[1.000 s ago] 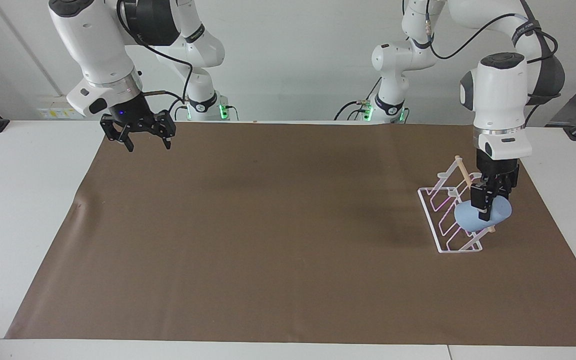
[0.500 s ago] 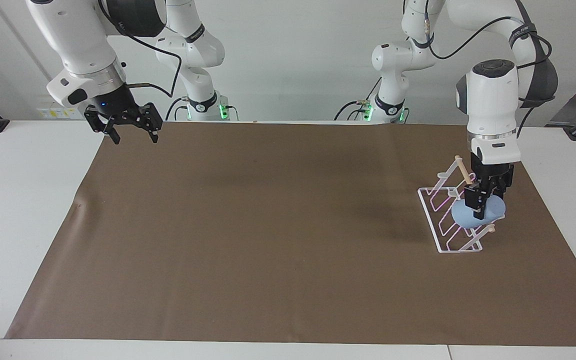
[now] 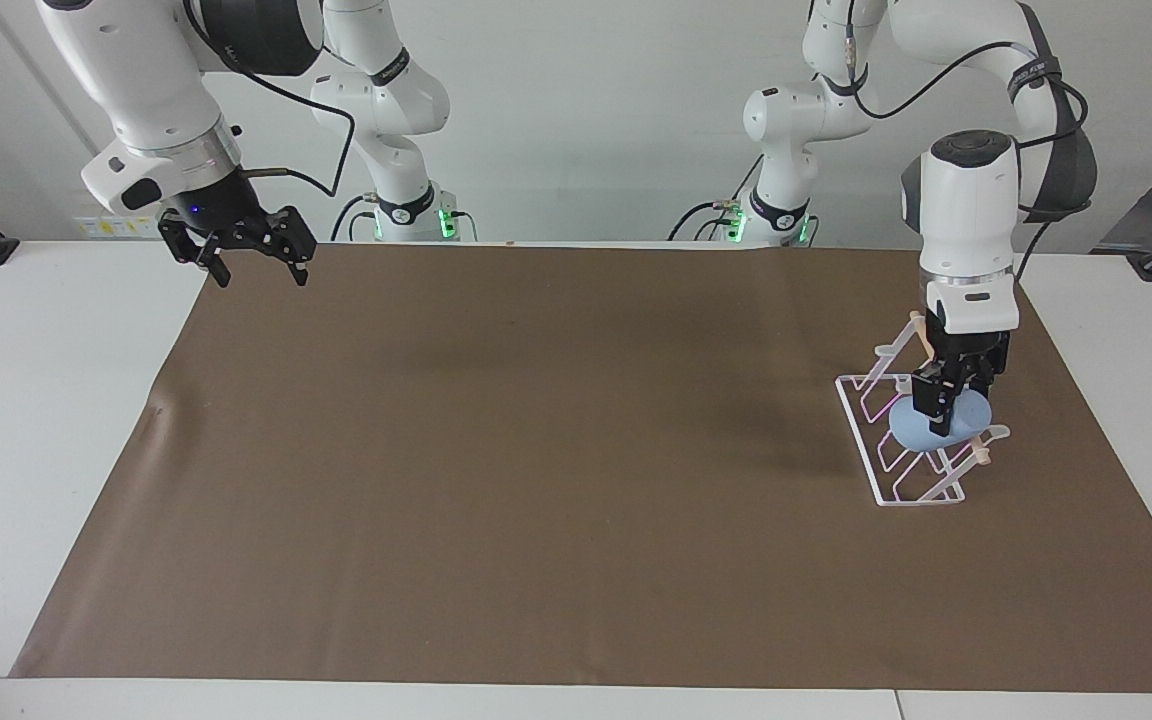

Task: Hang cup on cup holder
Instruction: 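Lower the cup onto the rack's top hook with the left gripper, then open the left gripper and withdraw it from the hung cup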

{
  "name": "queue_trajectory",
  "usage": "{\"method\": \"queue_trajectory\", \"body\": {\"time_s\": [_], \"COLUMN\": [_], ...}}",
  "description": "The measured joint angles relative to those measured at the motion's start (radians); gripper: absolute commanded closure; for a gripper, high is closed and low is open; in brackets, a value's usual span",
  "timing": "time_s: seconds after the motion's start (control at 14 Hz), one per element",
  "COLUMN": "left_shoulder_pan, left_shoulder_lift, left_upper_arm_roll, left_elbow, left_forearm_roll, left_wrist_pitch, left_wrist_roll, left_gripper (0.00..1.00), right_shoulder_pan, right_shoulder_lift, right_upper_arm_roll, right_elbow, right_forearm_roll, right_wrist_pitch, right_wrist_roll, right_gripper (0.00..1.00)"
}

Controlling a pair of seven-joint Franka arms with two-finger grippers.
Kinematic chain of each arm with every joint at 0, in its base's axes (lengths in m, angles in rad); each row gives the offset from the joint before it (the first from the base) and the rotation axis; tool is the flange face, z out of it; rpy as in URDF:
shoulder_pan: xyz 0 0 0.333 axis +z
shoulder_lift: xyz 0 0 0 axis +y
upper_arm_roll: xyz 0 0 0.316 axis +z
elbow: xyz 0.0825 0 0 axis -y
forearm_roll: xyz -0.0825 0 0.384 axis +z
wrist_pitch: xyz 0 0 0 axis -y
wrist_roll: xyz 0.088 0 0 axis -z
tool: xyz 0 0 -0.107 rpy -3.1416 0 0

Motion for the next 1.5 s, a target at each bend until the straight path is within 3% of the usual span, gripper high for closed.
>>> {"method": "queue_trajectory", "body": {"time_s": [0.07,0.21,0.29,1.14,1.29,1.5], "left_shoulder_pan": [0.000,0.000,0.000,-0.003,-0.005,-0.026], "left_shoulder_lift": [0.000,0.000,0.000,0.000,0.000,-0.011], "left_upper_arm_roll": [0.000,0.000,0.000,-0.017,-0.032,-0.036], "left_elbow": [-0.013,-0.031,-0.033,0.045,0.068,0.170], "left_forearm_roll": [0.000,0.000,0.000,0.001,-0.026,-0.173], "left_wrist_pitch": [0.011,0.021,0.022,-0.009,-0.066,-0.269], "left_wrist_roll": [0.000,0.000,0.000,0.068,0.102,0.302], "left_gripper": [0.57,0.26,0.00,0.00,0.00,0.00], "right_shoulder_pan": [0.003,0.003,0.003,0.003,0.003,0.003], "right_shoulder_lift": [0.000,0.000,0.000,0.000,0.000,0.000], "right_upper_arm_roll": [0.000,0.000,-0.001,-0.002,-0.002,-0.002], "right_elbow": [0.000,0.000,0.000,0.000,0.000,0.000], "right_forearm_roll": [0.000,0.000,0.000,0.000,0.000,0.000], "right_wrist_pitch": [0.000,0.000,0.000,0.000,0.000,0.000], "right_wrist_roll": [0.000,0.000,0.000,0.000,0.000,0.000], "right_gripper": [0.00,0.00,0.00,0.00,0.00,0.00]}}
